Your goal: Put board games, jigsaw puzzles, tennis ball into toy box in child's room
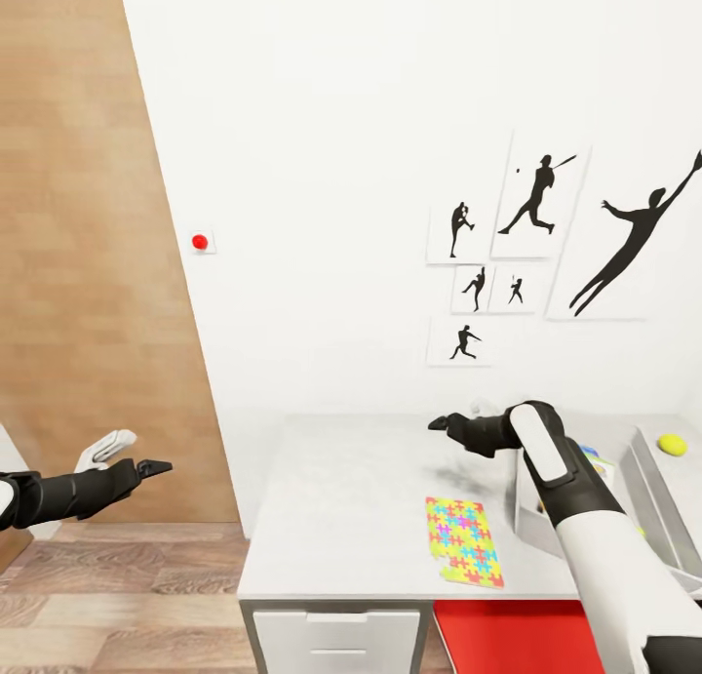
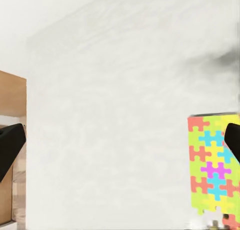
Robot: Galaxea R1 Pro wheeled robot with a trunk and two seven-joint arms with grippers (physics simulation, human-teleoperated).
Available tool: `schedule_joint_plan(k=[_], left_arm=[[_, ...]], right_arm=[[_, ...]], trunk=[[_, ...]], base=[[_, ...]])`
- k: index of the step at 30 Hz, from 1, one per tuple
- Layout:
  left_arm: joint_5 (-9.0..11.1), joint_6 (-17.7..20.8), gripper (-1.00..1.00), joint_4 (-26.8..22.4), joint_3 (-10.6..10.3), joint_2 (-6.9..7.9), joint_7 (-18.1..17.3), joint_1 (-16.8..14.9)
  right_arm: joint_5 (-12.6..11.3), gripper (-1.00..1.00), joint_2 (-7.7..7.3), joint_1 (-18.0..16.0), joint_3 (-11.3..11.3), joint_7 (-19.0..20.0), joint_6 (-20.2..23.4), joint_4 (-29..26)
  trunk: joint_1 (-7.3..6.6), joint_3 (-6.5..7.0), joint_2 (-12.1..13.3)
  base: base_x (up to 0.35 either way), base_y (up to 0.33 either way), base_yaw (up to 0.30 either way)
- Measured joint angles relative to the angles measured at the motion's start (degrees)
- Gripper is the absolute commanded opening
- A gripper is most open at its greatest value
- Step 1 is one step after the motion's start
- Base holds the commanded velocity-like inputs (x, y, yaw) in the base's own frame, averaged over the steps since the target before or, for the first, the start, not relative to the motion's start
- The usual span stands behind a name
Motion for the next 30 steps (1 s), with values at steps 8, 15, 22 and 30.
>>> schedule_joint_plan(k=[8,15,22,30], left_arm=[[0.0,0.0,1.0,0.0,0.0,-0.04,0.0,0.0],[0.0,0.0,1.0,0.0,-0.1,-0.05,0.0,0.0],[0.0,0.1,1.0,0.0,0.0,-0.04,0.0,0.0],[0.0,0.0,1.0,0.0,0.0,-0.04,0.0,0.0]], right_arm=[[0.1,1.0,-3.6,0.0,-0.3,0.1,0.0,3.0],[0.1,1.0,-5.17,0.1,-0.4,0.0,0.0,8.6],[0.2,1.0,-5.18,0.1,-0.3,-0.1,-0.1,12.1],[0.2,1.0,-5.26,0.1,-0.3,-0.2,-0.2,12.2]], trunk=[[0.0,0.0,0.0],[0.01,0.0,0.0],[0.01,0.0,0.0],[0.0,0.0,0.0]], base=[[0.0,-0.055,0.0],[-0.016,-0.041,0.0],[-0.12,0.191,0.0],[-0.015,0.098,0.0]])
